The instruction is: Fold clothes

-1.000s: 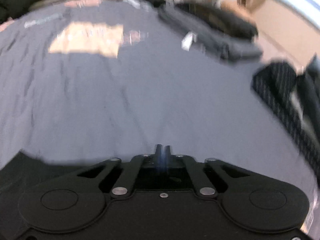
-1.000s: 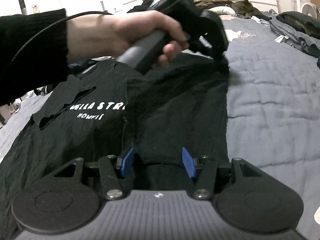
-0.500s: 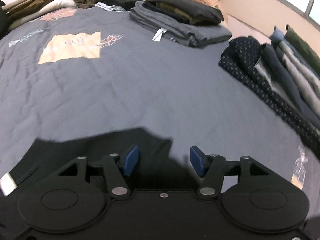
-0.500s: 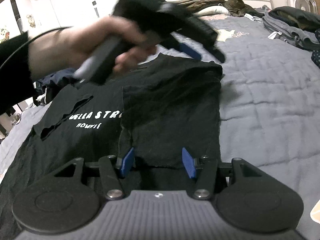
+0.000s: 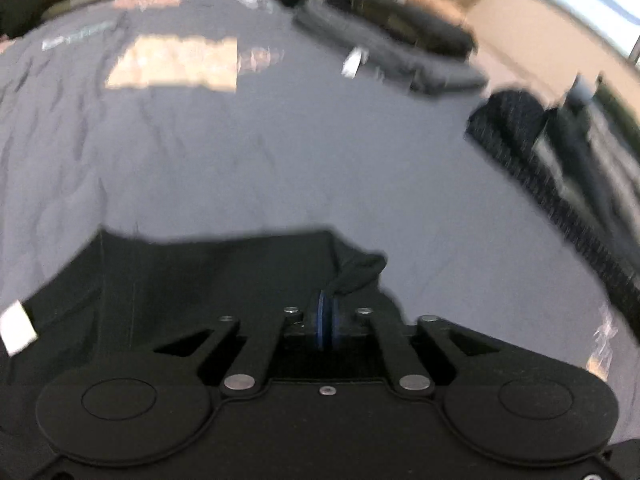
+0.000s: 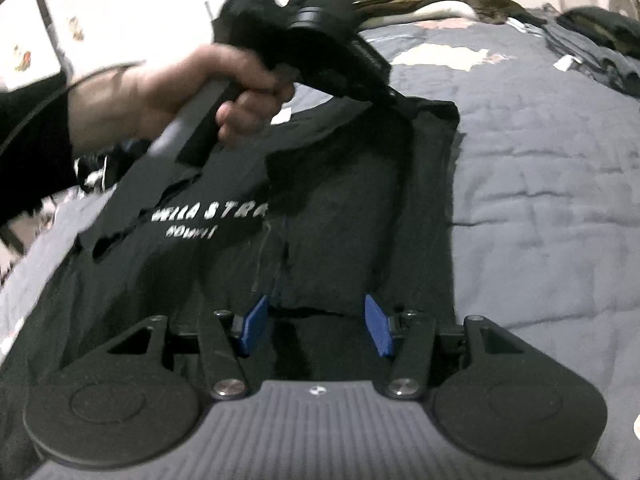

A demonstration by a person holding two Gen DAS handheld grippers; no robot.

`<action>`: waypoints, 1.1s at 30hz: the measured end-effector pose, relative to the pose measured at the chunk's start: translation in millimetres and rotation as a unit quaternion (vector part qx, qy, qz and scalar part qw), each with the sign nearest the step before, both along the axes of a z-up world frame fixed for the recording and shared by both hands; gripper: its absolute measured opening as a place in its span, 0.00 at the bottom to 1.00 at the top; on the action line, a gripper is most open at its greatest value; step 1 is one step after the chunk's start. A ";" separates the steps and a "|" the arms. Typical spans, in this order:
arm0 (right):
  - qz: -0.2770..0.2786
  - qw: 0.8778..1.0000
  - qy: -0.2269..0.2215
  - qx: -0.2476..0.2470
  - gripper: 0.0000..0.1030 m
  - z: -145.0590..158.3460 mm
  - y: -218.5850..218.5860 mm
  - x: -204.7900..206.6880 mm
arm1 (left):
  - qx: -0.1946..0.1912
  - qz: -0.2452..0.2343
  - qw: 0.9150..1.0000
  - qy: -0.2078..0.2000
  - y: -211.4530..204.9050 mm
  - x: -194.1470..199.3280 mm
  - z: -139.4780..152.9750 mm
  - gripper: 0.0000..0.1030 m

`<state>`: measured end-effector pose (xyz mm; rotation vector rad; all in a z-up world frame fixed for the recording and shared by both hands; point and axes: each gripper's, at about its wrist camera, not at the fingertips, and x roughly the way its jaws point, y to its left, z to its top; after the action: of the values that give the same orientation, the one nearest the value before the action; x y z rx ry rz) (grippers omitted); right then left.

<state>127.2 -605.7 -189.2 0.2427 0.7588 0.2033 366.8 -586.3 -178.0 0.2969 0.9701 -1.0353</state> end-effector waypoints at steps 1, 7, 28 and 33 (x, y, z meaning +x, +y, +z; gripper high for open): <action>0.005 1.000 0.003 -0.007 0.53 -0.9 2.5 -0.2 | 0.014 0.002 1.000 -0.014 -2.4 -3.0 -0.2 0.23; 0.008 1.000 0.004 0.004 0.54 1.0 -2.8 -1.7 | -0.051 0.052 0.997 -0.007 36.9 -10.0 27.3 0.42; -0.074 0.995 -0.016 0.067 0.54 14.3 -52.4 -6.9 | -0.238 0.242 0.920 0.194 171.8 -119.7 -29.7 0.26; -0.070 0.995 -0.017 0.072 0.54 14.3 -50.5 -6.6 | -0.196 0.265 0.923 0.197 159.1 -122.7 -42.4 0.06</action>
<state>120.6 -656.3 -175.0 0.4263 0.6910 0.1296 244.2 -427.2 -220.4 -0.5059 1.0915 -0.7674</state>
